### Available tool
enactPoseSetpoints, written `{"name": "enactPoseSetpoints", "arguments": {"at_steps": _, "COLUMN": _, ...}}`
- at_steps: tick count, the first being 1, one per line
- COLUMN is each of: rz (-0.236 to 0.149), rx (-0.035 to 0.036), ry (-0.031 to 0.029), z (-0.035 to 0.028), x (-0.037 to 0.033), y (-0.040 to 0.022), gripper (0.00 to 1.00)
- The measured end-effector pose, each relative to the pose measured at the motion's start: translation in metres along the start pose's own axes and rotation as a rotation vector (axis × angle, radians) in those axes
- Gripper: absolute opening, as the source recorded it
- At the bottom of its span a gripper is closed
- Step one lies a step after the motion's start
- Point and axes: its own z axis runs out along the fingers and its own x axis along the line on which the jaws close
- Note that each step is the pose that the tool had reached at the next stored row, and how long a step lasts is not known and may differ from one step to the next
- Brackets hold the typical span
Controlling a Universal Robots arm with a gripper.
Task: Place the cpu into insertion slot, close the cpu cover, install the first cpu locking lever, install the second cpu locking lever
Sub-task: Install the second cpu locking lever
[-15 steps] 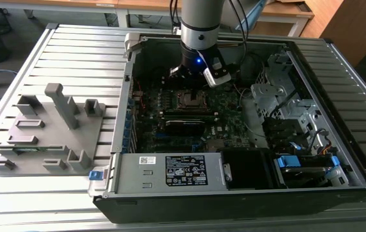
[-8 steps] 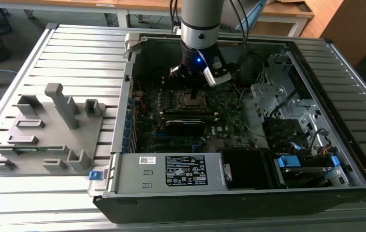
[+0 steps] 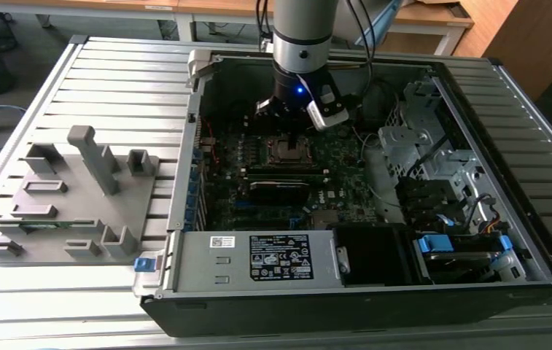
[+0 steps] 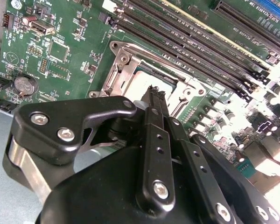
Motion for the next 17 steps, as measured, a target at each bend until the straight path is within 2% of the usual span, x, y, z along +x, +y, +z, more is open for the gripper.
{"name": "enactPoseSetpoints", "arguments": {"at_steps": 2, "rz": 0.0, "rx": 0.0001, "ry": 0.0, "z": -0.0017, "x": -0.0001, "y": 0.0, "gripper": 0.11}}
{"name": "enactPoseSetpoints", "arguments": {"at_steps": 12, "rz": 0.0, "rx": 0.0, "ry": 0.0, "z": -0.0019, "x": -0.0001, "y": 0.0, "gripper": 0.11}}
{"name": "enactPoseSetpoints", "arguments": {"at_steps": 13, "rz": 0.0, "rx": 0.0002, "ry": 0.0014, "z": -0.0019, "x": -0.0001, "y": 0.0, "gripper": 0.11}}
{"name": "enactPoseSetpoints", "arguments": {"at_steps": 14, "rz": 0.0, "rx": 0.0006, "ry": 0.0062, "z": -0.0019, "x": -0.0001, "y": 0.0, "gripper": 0.11}}
{"name": "enactPoseSetpoints", "arguments": {"at_steps": 17, "rz": 0.0, "rx": 0.0006, "ry": 0.0086, "z": -0.0019, "x": 0.0, "y": 0.0, "gripper": 0.11}}
